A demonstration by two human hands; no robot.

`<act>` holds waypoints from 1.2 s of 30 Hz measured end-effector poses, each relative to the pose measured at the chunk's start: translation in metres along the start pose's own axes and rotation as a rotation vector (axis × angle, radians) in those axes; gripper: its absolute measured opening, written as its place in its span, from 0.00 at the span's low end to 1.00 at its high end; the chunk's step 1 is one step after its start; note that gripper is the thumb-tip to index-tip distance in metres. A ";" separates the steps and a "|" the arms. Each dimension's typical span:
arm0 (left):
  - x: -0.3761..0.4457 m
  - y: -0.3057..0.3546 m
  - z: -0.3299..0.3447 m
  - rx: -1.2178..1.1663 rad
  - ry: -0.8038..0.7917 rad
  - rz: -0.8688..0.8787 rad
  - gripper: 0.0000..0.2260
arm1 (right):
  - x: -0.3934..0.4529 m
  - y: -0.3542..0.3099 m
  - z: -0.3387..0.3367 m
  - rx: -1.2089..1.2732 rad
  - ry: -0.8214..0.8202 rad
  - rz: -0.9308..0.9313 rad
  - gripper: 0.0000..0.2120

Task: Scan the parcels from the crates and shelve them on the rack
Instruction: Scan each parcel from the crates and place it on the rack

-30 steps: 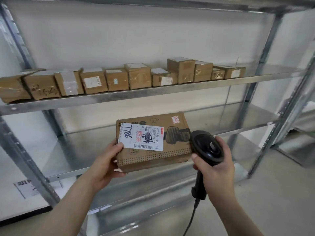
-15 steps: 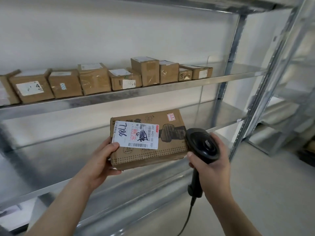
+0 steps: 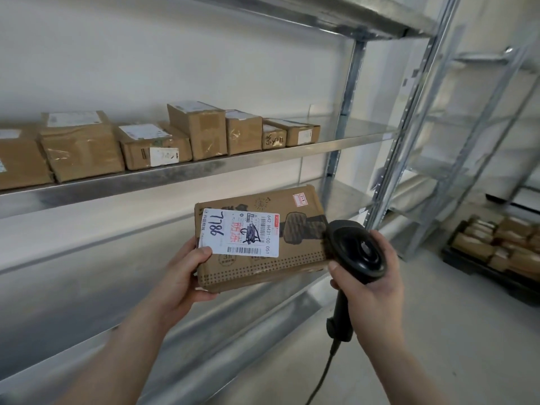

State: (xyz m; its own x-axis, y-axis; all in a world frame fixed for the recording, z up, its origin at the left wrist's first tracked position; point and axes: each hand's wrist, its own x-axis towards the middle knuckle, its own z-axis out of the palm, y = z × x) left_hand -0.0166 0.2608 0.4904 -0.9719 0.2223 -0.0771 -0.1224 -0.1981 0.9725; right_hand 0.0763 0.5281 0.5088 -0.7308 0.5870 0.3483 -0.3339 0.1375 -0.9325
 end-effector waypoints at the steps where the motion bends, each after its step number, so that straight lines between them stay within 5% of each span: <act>1: 0.006 0.000 0.005 0.000 -0.010 0.002 0.27 | 0.005 0.002 -0.002 0.000 0.008 -0.004 0.39; 18: 0.161 0.025 0.173 0.062 0.098 0.108 0.34 | 0.243 0.058 -0.060 0.146 -0.031 -0.032 0.34; 33: 0.251 0.070 0.288 0.234 0.126 0.234 0.61 | 0.435 0.062 -0.078 0.253 -0.061 -0.078 0.33; 36: 0.267 0.072 0.286 0.168 0.110 0.295 0.55 | 0.453 0.060 -0.073 0.237 -0.024 -0.102 0.33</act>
State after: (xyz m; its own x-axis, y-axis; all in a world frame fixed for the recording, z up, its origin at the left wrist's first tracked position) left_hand -0.2277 0.5794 0.6023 -0.9774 0.0732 0.1983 0.1927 -0.0763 0.9783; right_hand -0.2315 0.8612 0.6035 -0.6991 0.5600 0.4446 -0.5350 0.0029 -0.8448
